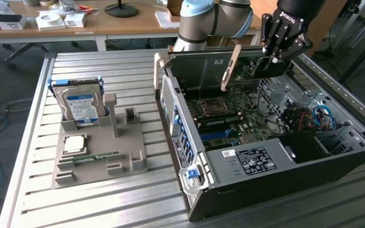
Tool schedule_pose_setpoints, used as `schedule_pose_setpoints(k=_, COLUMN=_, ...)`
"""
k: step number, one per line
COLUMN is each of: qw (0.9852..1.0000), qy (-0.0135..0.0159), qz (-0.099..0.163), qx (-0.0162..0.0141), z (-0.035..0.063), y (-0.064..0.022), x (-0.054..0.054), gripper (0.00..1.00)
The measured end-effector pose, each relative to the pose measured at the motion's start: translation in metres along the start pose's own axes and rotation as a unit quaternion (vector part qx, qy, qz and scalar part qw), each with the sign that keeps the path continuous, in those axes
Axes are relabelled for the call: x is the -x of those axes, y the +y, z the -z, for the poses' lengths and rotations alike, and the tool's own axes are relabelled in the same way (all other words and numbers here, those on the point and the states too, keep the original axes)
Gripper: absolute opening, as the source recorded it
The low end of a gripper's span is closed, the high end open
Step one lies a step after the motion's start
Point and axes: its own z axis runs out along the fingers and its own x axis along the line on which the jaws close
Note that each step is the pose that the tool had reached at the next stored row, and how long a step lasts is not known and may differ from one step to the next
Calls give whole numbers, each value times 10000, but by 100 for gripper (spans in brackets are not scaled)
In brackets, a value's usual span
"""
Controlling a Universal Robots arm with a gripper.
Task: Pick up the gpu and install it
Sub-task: 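Insert the gpu into the slot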
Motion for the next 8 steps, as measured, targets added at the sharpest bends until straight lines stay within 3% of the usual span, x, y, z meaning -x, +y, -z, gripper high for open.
schedule_pose_setpoints(k=8, qw=10000, qy=0, qz=0, qx=-2, z=-4, y=91, x=3, gripper=27)
